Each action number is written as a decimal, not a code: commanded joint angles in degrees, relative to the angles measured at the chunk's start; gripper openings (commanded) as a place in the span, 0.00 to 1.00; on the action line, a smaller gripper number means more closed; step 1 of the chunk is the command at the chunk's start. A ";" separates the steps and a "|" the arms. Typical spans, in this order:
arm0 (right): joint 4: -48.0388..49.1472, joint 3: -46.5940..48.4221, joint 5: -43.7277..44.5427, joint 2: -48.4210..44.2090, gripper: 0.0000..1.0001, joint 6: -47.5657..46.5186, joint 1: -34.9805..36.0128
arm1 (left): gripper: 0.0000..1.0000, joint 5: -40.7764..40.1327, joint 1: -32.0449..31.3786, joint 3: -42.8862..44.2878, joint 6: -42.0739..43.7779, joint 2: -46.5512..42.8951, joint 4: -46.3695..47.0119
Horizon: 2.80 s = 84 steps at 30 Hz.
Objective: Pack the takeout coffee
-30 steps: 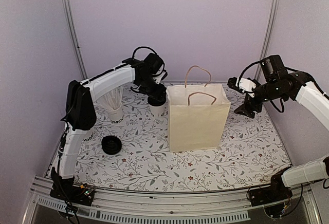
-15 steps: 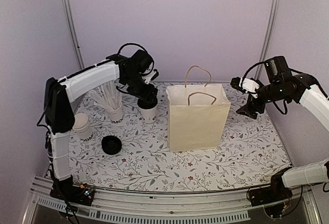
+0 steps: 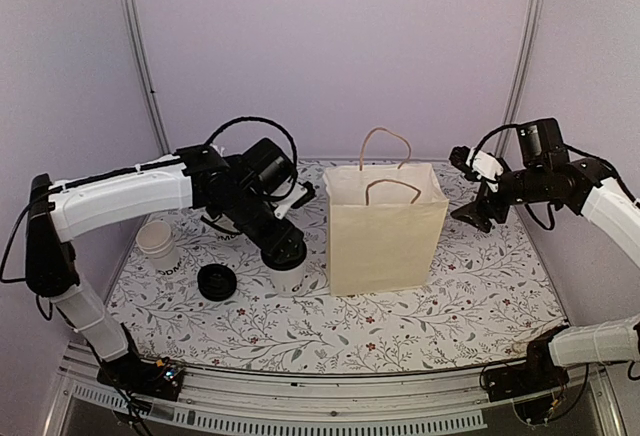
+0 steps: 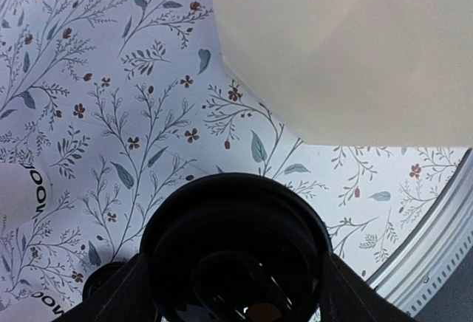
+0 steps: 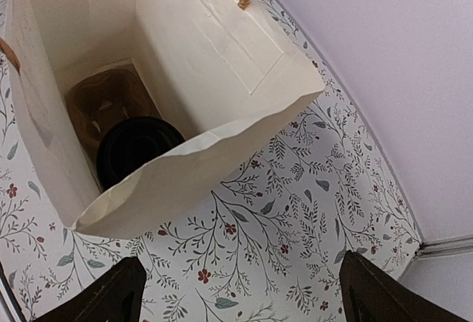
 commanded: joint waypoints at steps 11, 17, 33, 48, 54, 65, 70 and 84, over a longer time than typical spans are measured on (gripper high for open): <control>24.47 -17.58 0.66 -2.93 0.98 10.60 -2.89 | 0.75 -1.52 -6.74 -10.98 -5.82 -5.81 8.56; 26.23 -20.74 -0.43 -4.57 0.98 10.90 -2.99 | 0.75 -1.19 -8.04 -11.23 -7.36 -4.23 6.50; 26.07 -22.41 -3.61 -6.66 0.98 10.63 -3.10 | 0.85 -0.81 -10.25 -10.13 -9.58 -3.51 2.06; 26.23 -23.40 -5.52 -7.66 0.98 10.64 -4.54 | 1.00 -10.85 -10.36 2.29 -3.58 -16.98 -0.90; 26.24 -23.40 -5.99 -7.38 0.98 10.49 -4.53 | 1.00 -31.21 -9.32 3.31 -6.66 -18.23 -5.99; 25.99 -23.75 -7.14 -6.48 0.98 10.03 -4.51 | 0.87 -2.00 -5.25 6.90 -2.24 -7.52 -15.22; 25.81 -23.92 -7.22 -6.41 0.98 9.76 -4.49 | 1.00 8.47 -1.34 4.08 -7.07 -3.86 -16.11; 25.32 -24.02 -8.25 -7.36 0.98 9.05 -4.52 | 1.00 6.59 -6.02 5.81 -6.39 5.13 -18.42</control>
